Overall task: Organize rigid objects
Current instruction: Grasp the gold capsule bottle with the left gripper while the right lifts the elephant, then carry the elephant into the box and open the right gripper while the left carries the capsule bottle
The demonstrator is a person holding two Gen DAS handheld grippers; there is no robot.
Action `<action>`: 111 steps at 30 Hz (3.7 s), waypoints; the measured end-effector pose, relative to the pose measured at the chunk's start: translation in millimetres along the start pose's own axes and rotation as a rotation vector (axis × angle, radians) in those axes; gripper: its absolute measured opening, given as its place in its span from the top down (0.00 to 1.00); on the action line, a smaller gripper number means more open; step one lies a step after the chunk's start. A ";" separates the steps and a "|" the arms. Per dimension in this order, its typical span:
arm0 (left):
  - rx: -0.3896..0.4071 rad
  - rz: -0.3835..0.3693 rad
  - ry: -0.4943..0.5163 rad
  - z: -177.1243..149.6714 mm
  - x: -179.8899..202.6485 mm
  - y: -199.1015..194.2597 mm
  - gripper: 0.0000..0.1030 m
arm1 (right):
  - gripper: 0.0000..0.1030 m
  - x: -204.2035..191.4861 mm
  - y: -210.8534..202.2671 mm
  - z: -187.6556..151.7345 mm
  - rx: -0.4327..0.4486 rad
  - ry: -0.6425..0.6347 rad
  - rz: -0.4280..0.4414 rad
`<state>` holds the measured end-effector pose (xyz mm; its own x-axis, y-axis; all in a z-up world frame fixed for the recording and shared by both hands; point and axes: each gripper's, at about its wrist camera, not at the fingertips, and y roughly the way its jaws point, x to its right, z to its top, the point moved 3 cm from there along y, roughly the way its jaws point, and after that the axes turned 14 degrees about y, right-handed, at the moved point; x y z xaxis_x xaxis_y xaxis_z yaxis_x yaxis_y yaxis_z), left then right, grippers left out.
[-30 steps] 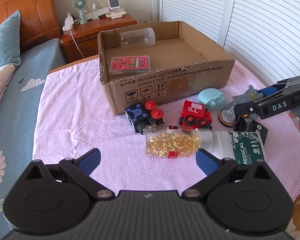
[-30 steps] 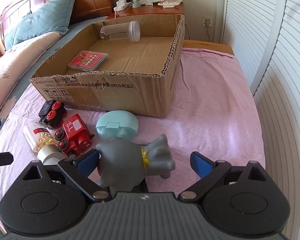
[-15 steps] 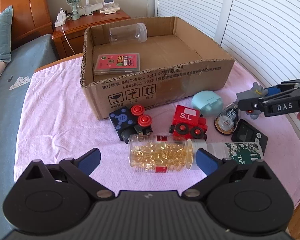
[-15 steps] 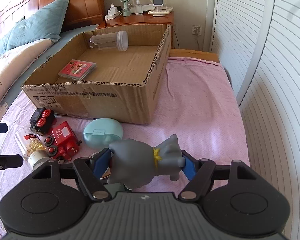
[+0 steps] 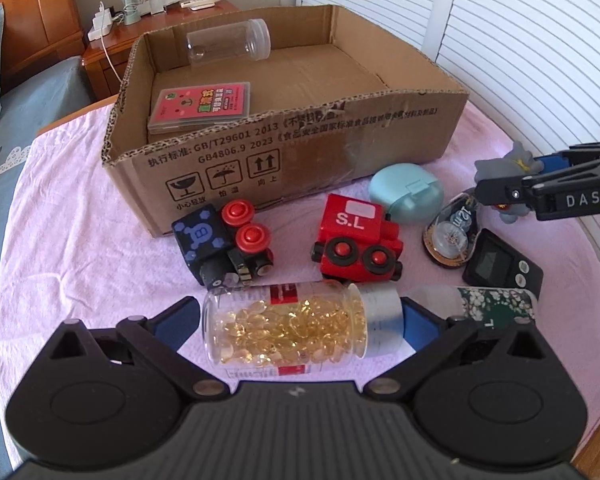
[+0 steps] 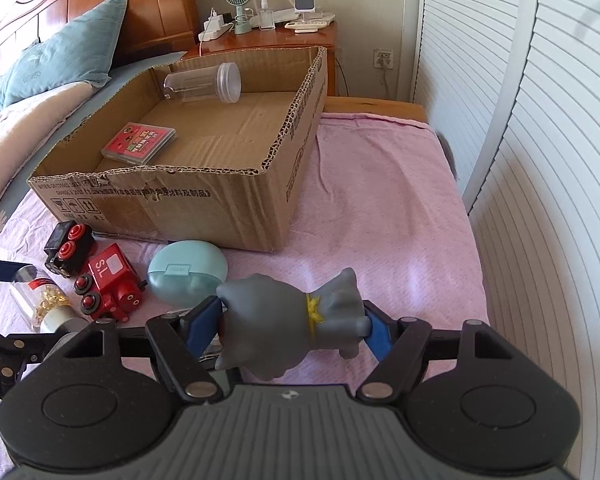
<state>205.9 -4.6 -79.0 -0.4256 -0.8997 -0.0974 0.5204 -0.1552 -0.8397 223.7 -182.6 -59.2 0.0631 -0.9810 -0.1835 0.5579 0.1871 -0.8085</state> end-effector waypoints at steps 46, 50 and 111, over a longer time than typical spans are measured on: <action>0.091 0.164 -0.116 -29.5 -17.1 -7.9 0.10 | 0.00 22.1 -0.7 -30.7 0.049 -0.318 0.050; 0.088 0.161 -0.126 -29.9 -18.1 -5.0 0.10 | 0.00 20.2 1.4 -19.2 0.049 -0.346 0.087; 0.152 0.123 0.068 4.5 -47.0 -69.3 0.10 | 0.02 -107.2 35.7 161.7 0.180 -0.260 0.079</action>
<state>193.1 46.6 -13.8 -0.3981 -0.8870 -0.2339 0.6750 -0.1106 -0.7295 370.7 -79.1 22.1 0.3081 -0.9484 -0.0741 0.6785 0.2737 -0.6816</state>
